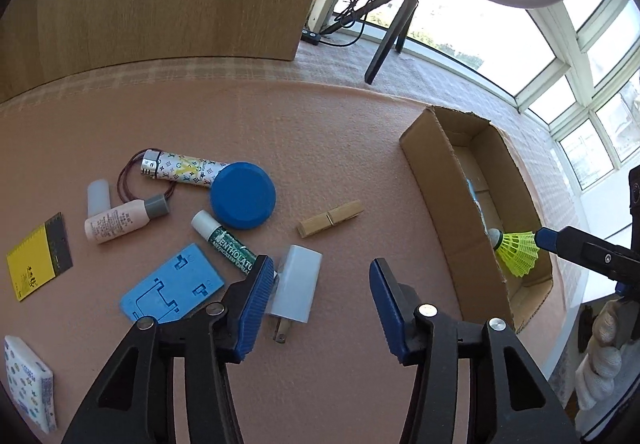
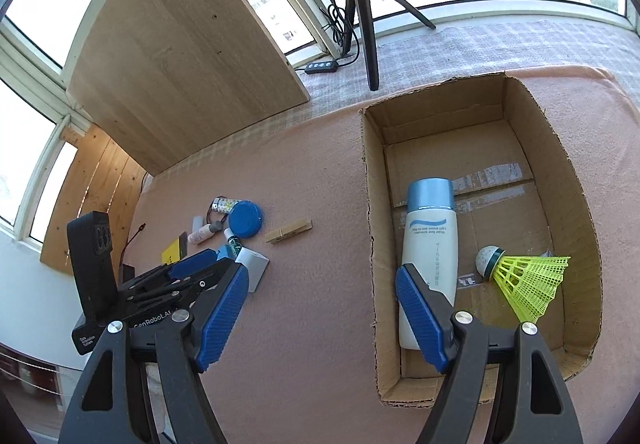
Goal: Organize objects
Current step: 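Move the right gripper to the white AC adapter and close on it, then carry the AC adapter into the box and open the right gripper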
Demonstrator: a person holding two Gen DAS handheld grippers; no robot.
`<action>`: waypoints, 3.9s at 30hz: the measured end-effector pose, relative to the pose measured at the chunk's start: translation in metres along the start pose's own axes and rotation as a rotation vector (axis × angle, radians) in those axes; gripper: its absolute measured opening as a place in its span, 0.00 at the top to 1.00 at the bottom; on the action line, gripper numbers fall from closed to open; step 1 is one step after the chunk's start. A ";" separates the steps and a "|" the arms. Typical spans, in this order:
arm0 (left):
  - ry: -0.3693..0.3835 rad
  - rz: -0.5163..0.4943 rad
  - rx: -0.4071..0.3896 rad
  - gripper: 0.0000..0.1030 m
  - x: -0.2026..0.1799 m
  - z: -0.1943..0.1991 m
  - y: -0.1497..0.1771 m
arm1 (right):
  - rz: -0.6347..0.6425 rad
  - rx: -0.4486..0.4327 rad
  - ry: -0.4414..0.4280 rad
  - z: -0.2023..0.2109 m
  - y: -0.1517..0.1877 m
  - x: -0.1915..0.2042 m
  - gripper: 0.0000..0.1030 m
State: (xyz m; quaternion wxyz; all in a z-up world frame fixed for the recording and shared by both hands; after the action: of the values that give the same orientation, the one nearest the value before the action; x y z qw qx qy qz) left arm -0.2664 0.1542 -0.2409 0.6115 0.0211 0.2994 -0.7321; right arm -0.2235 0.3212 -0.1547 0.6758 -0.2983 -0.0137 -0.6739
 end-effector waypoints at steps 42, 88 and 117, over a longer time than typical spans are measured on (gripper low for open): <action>0.059 -0.023 0.085 0.51 -0.014 -0.038 0.045 | 0.014 0.271 -0.091 -0.110 0.030 0.069 0.40; 0.098 -0.094 -0.025 0.59 -0.115 0.005 0.062 | -0.008 0.150 -0.057 -0.047 0.054 0.039 0.69; 0.205 -0.265 0.042 0.59 -0.254 -0.066 0.043 | -0.139 0.030 0.047 0.023 0.021 -0.097 0.69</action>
State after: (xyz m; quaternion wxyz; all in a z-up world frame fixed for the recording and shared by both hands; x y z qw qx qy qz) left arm -0.1854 0.4062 -0.2116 0.4752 0.0690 0.3450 -0.8065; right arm -0.2044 0.4170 -0.1850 0.6321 -0.2705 -0.0287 -0.7255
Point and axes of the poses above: each gripper's, at about its wrist camera, not at the fingertips, and z roughly against the way its jaws point, x to its left, y to its underside, the point moved 10 cm from there along -z, roughly the way its jaws point, and after that the axes turned 3 degrees about y, right-handed, at the moved point
